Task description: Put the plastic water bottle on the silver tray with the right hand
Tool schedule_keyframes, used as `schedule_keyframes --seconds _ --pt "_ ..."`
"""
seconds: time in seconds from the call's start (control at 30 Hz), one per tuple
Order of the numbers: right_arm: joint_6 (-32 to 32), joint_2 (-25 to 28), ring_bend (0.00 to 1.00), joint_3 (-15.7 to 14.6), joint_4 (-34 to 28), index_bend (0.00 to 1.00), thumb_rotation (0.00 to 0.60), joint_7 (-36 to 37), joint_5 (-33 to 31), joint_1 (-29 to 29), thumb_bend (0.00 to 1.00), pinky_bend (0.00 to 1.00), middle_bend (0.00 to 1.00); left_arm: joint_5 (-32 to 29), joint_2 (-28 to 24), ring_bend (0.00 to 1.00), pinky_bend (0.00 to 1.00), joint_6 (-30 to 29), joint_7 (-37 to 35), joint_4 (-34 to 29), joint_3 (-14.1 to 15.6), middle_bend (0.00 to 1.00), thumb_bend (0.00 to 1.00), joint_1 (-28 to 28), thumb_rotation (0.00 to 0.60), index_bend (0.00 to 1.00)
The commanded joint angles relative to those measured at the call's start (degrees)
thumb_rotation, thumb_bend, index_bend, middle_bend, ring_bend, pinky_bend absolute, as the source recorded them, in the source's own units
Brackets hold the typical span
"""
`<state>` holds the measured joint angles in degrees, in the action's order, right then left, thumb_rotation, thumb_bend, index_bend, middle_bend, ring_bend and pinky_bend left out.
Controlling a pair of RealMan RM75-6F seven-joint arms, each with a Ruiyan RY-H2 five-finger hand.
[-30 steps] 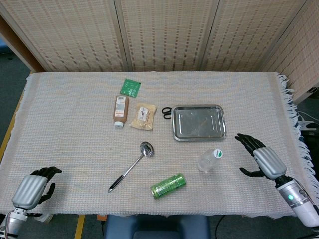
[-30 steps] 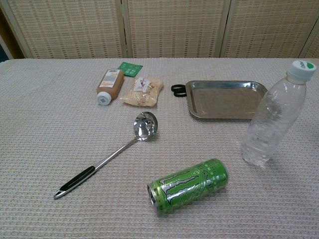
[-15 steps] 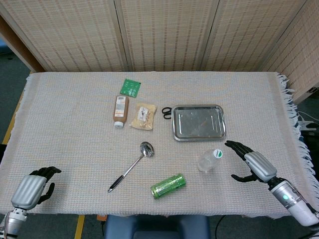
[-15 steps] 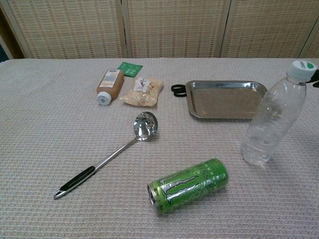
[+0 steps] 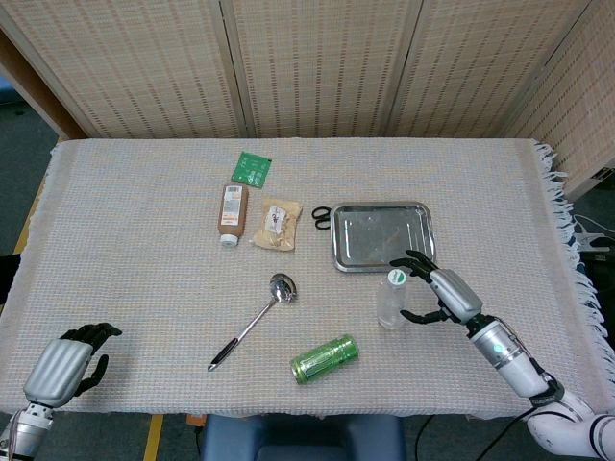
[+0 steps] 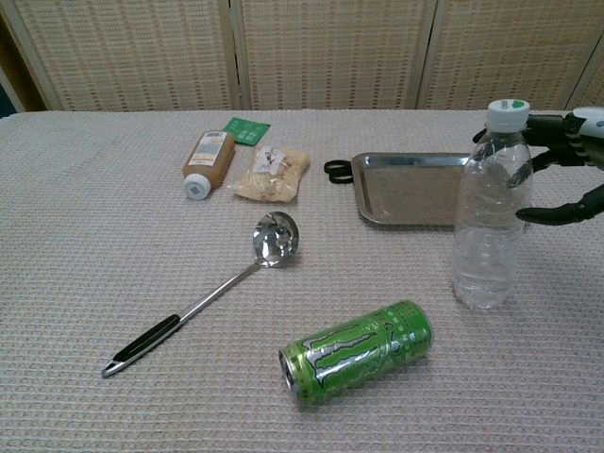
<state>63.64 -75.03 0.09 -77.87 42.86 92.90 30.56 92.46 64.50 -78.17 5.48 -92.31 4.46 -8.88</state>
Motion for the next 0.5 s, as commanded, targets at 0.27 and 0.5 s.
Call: schedule_keyframes --seconds 0.27,0.5 --pt "-4.86 0.54 0.00 -2.69 -0.10 0.20 0.600 4.88 2.08 3.24 0.00 0.28 0.21 0.82 -0.24 0.27 0.39 -0.94 -0.76 0.00 0.17 0.27 0.58 0.30 0.600 0.30" --pt "-3.19 -0.66 0.04 -2.09 0.97 0.41 0.600 4.90 1.15 2.95 0.00 0.29 0.30 1.12 -0.17 0.27 0.39 -1.00 -0.62 0.00 0.28 0.27 0.58 0.33 0.600 0.30"
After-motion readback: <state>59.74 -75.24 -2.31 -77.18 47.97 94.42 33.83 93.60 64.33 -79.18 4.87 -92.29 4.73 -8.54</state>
